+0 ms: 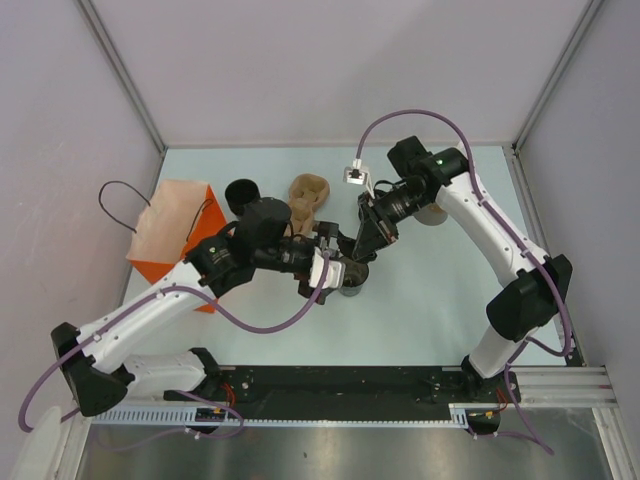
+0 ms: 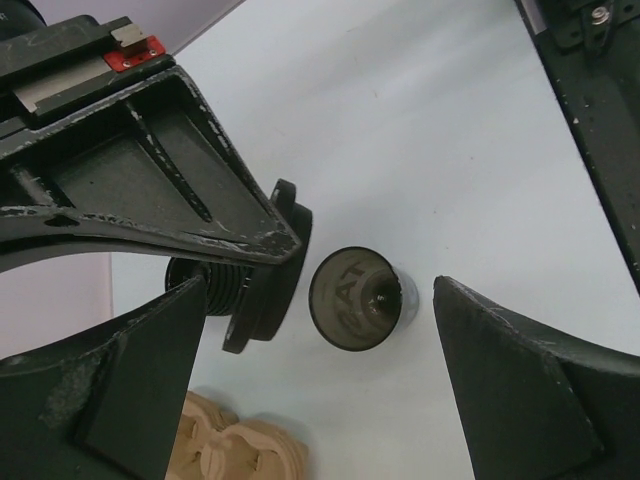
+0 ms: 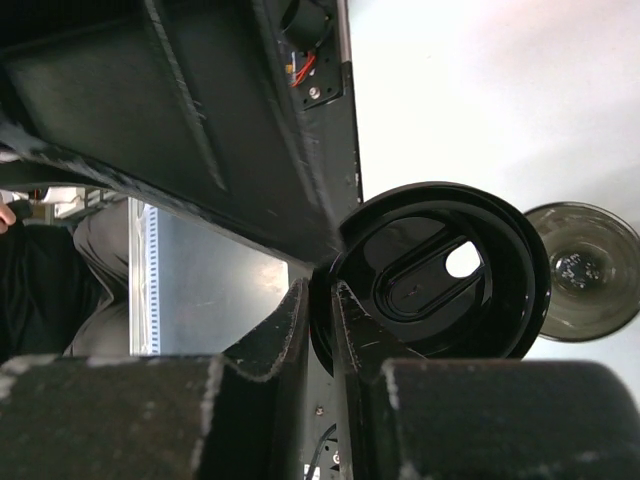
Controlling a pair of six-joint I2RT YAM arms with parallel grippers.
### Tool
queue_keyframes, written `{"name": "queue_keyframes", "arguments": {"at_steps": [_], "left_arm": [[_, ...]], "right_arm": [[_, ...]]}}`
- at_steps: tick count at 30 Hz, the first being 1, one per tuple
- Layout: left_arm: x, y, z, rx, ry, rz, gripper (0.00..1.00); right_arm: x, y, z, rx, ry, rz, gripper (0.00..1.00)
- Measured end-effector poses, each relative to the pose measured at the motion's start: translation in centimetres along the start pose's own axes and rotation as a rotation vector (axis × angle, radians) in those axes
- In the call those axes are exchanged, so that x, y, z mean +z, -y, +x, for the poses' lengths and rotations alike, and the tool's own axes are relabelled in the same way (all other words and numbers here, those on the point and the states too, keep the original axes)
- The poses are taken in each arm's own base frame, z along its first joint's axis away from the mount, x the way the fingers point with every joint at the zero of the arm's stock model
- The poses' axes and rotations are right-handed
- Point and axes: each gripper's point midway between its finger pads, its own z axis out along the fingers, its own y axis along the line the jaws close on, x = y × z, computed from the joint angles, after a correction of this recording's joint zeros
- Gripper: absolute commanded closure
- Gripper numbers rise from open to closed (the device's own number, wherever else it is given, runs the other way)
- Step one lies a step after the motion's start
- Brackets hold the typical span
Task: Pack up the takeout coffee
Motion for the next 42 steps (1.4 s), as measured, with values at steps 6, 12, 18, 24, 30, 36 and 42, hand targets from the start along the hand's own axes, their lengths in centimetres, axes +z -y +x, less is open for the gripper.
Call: {"name": "queue_keyframes", "arguments": {"at_steps": [6,12,18,24,30,36,42], "left_arm": [[0.7,-0.7,0.6,0.016,-0.030,-0.035,0.07],[1.1,-0.9,0.9,0.023,-0.047,-0.046,0.20],[1.2,-1.1,1.0,0.028,-0.059,-0.062,0.30],[1.4,-1.2,1.3,0.035,-0.070,-0.075,0.31],[1.9,-0.7,2.2,0.037,-0.097,-0.071,0.30],[1.9,-0.9,2.7,0.036,-0.116,-0.084,0.49],[2.1,-1.0,2.6,0.040,-0.113,-0.087,0.57]], "right_arm": [[0.7,-0.5,0.1,-0.021,-0.018,-0.016,0.86],[1.1,-0.7,0.3,-0.037,-0.033,-0.017,0.86],[1.2,-0.8,0.5,-0.036,-0.046,-0.015,0.86],[1.2,-0.9,0.6,-0.038,-0.048,-0.016,0.86],[1.3,-1.0,0.5,-0.064,-0.049,-0.020,0.87],[1.4,-1.0,0.5,-0.069,-0.051,-0.022,0.87],[1.5,-1.1,0.5,-0.071,-0.053,-0.025,0.87]]}}
